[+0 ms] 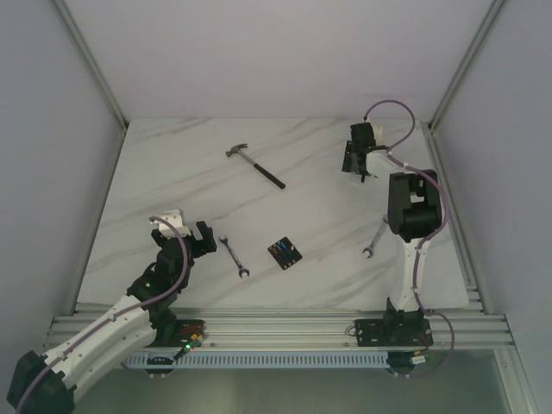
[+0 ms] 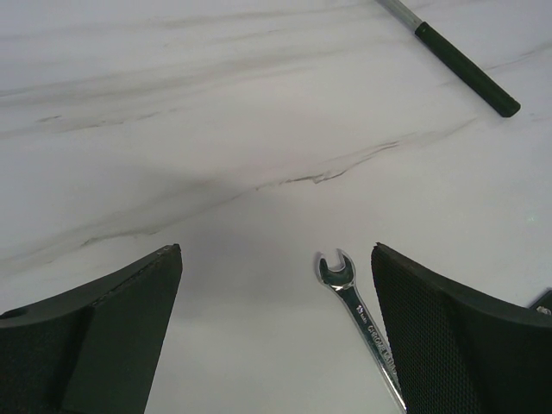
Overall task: Snap on the fuse box
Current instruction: Move the fuse box cover to the center of the board.
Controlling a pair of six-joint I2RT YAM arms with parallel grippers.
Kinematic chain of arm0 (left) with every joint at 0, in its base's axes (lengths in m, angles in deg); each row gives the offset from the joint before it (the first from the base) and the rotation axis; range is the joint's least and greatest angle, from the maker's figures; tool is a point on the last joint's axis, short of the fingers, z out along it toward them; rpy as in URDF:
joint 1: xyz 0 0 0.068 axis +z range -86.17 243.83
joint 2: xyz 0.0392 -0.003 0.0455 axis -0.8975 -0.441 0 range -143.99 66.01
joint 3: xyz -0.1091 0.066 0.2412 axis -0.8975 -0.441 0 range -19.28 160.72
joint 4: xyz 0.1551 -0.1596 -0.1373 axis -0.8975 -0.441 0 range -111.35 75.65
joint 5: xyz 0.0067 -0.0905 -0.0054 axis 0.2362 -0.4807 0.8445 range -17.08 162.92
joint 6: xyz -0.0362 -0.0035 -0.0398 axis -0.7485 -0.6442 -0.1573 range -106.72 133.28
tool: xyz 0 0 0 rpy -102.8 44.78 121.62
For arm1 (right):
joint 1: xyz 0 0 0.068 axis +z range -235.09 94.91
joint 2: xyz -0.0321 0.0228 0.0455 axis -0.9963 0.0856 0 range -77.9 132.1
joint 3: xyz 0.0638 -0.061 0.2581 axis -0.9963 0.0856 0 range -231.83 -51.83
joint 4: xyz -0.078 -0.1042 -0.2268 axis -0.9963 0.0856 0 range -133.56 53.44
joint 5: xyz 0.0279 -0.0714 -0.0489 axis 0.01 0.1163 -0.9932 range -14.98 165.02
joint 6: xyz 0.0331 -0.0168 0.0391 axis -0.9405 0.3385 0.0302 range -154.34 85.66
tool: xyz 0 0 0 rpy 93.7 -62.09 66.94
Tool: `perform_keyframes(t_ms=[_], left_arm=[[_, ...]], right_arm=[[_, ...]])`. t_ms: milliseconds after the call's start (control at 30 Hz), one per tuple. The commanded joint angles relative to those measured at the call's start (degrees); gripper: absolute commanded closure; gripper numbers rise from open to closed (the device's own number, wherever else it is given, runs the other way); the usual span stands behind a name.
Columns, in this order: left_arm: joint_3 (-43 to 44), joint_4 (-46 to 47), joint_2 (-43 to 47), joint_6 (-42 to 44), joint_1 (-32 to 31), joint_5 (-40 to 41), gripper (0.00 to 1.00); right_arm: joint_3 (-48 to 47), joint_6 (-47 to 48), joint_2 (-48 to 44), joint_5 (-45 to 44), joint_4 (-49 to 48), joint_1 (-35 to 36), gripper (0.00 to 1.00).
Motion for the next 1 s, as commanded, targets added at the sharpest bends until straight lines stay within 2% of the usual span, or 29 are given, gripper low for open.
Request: perform_keyframes(t_ms=[0,167,367,433,533,633,967], left_arm=[[0.7,0.7,0.6,0.5,0.2,1.6,0.00],[0.6,0.7,0.6,0.3,0.2,1.8,0.00],[0.6,0.7,0.5,0.2,0.2,1.9,0.00],[0.6,0.7,0.5,0.2,0.2,1.8,0.00],[0.6,0.7,0.5,0.2,0.2,1.9,0.00],[0.6,0.6,0.4,0.1,0.2,1.7,0.00],[0.9,0.5,-0.6,-0.4,0.2,1.1,0.00]], right_arm=[[0.5,-0.2,-1.7,3.1,2.4,-1.1,0.05],[-2.1,1.7,0.0,7.2,2.5,-1.3,0.09],[-2.7,2.9,1.1,11.3,4.0,-1.4,0.23],[-1.4,2.9,0.3,12.1,4.0,-1.5,0.26],[0.8,3.4,-1.4,13.2,4.0,-1.5,0.38],[2.9,4.0,-3.4,15.0,3.9,-1.3,0.44],[13.9,5.7,-13.7,20.5,3.2,2.2,0.55]])
